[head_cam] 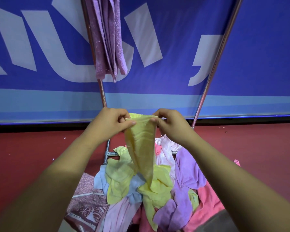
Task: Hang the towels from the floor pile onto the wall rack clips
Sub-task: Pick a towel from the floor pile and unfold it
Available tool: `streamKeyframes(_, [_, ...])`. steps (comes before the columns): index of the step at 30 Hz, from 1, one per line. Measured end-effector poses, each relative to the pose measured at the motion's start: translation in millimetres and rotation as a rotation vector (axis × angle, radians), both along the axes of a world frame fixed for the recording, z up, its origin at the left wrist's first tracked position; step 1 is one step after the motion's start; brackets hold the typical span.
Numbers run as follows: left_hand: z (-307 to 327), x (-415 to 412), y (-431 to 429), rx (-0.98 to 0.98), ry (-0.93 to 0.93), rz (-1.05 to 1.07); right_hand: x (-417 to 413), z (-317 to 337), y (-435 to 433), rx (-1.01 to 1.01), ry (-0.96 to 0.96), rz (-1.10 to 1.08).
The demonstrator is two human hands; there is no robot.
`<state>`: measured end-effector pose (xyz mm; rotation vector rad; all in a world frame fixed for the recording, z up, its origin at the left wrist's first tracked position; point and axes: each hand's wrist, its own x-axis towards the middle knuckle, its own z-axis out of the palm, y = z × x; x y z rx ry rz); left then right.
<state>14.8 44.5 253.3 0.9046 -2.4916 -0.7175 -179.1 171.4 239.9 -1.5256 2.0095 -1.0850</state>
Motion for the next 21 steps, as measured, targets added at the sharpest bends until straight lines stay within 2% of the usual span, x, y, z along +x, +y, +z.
streamKeyframes(3, [-8, 5, -8, -0.081, -0.161, -0.065, -7, 5, 0, -0.102, -0.187, -0.037])
streamKeyframes(5, [-13, 10, -15, -0.054, -0.271, -0.079, -13, 8, 1, -0.145, -0.289, -0.075])
streamKeyframes(7, [-16, 17, -22, 0.007, -0.278, -0.07, -19, 8, 4, -0.15, -0.354, -0.111])
streamKeyframes(11, [-15, 15, -25, 0.078, -0.031, 0.078, -25, 0, 2, -0.133, -0.388, -0.177])
streamKeyframes(15, [-14, 5, -16, 0.047, 0.271, 0.244, -23, -1, -1, -0.22, -0.633, -0.238])
streamKeyframes(17, [-16, 4, -15, 0.068, 0.317, 0.243, -23, 0, -1, -0.228, -0.659, -0.268])
streamKeyframes(21, [-10, 6, -18, 0.134, 0.327, 0.216, -27, 5, -1, -0.237, -0.592, -0.327])
